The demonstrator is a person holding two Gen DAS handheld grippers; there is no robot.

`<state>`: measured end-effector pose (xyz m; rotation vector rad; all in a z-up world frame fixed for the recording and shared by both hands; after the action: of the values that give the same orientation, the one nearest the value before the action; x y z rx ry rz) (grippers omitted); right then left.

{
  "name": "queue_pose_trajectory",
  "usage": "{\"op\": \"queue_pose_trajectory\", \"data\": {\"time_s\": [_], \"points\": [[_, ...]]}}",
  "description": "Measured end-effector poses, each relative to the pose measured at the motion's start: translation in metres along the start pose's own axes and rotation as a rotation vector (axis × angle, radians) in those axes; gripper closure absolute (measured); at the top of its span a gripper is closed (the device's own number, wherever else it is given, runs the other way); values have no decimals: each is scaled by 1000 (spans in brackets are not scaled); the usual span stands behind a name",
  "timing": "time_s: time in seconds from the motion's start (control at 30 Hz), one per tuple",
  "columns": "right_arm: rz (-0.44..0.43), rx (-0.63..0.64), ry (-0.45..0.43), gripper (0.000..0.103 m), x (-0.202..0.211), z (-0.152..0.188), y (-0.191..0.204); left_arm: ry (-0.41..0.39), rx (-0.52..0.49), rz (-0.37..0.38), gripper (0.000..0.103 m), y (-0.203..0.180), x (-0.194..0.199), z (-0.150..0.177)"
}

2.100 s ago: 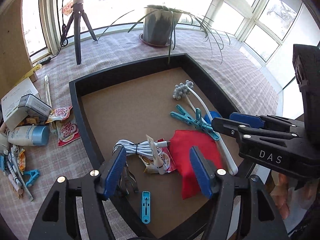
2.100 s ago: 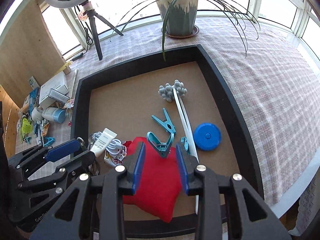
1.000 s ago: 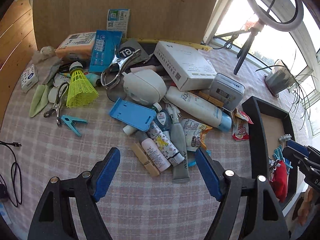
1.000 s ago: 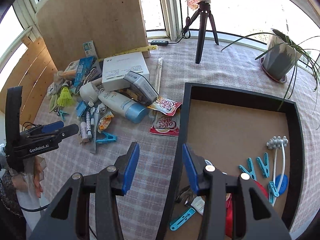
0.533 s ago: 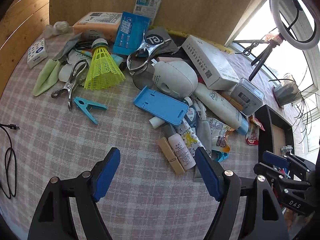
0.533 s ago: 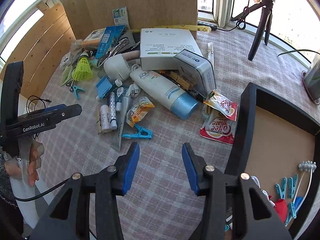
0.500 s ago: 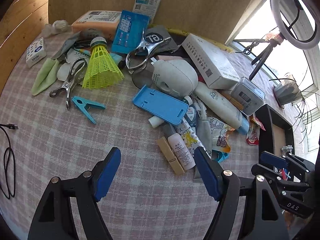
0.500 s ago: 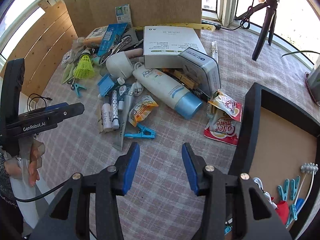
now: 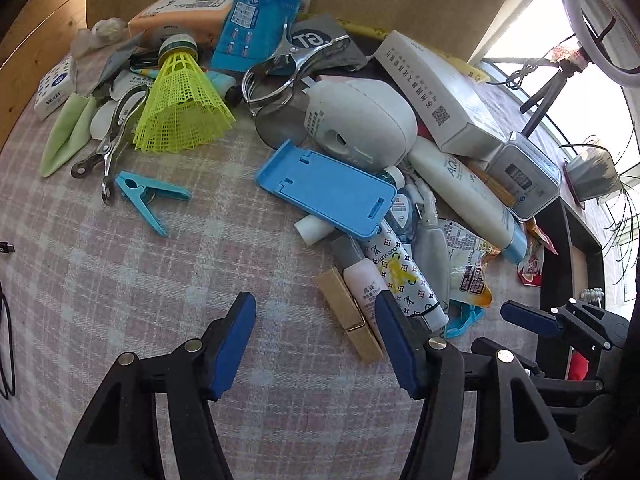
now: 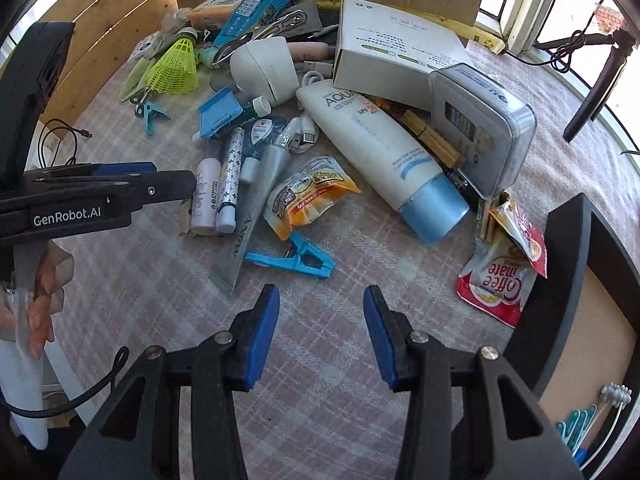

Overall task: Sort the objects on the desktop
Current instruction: 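Move both grippers back toward the cluttered items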

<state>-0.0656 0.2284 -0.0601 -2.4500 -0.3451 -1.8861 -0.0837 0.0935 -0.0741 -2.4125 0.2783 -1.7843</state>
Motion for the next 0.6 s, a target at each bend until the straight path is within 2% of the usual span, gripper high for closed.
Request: {"op": "queue_pose_trajectory", "data": {"time_s": [0.17, 0.47, 0.5, 0.6], "points": [[5, 35, 6, 60, -10, -6, 4, -9, -15, -23, 43, 3, 0, -2], [-6, 87, 1, 60, -20, -18, 16, -9, -15, 23, 45, -2, 0, 6], [2, 93, -1, 61, -21, -18, 17, -14, -32, 11, 45, -5, 0, 5], [27, 109, -9, 73, -21, -20, 19, -16, -42, -4, 46, -7, -1, 4]]}}
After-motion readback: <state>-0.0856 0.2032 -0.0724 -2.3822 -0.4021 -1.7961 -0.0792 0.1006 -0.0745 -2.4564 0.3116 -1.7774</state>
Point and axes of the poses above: each gripper's, at about its wrist camera, not at the fingertips, and x roughly against the way its jaws point, y to its left, z to its underside, the point moved 10 cm from there along -x, roughly the way its jaws point, and after that the axes turned 6 degrees about -x, right-handed, at the moved point
